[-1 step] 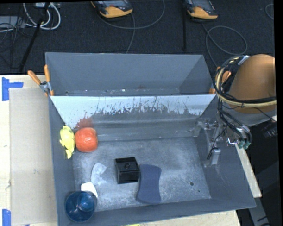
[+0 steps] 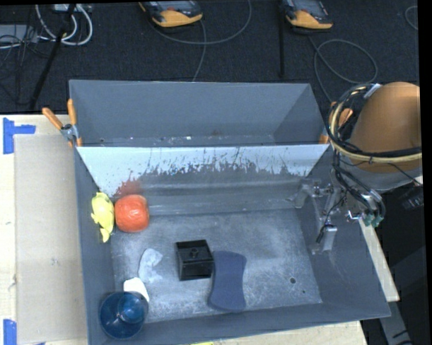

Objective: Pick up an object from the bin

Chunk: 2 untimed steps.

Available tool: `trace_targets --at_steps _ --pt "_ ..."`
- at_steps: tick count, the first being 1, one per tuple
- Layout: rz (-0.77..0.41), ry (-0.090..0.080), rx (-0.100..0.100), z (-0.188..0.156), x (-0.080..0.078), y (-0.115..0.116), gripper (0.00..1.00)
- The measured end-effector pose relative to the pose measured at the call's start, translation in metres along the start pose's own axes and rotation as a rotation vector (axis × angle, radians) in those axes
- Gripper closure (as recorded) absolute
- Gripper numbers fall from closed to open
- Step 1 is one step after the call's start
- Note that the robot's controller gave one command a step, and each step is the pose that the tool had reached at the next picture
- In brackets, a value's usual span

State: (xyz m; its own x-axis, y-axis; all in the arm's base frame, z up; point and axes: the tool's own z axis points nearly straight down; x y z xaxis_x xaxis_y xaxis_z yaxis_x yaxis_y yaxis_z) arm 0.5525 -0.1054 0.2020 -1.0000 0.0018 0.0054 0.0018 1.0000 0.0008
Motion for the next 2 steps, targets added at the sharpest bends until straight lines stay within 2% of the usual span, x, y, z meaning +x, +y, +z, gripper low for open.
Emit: trace_targets --at_steps 1,2 --pt "-0.173 0.001 -0.001 -0.019 0.019 0.000 0.00" --pt "-0.361 -0.016 0.007 0.002 0.019 0.033 0.00"
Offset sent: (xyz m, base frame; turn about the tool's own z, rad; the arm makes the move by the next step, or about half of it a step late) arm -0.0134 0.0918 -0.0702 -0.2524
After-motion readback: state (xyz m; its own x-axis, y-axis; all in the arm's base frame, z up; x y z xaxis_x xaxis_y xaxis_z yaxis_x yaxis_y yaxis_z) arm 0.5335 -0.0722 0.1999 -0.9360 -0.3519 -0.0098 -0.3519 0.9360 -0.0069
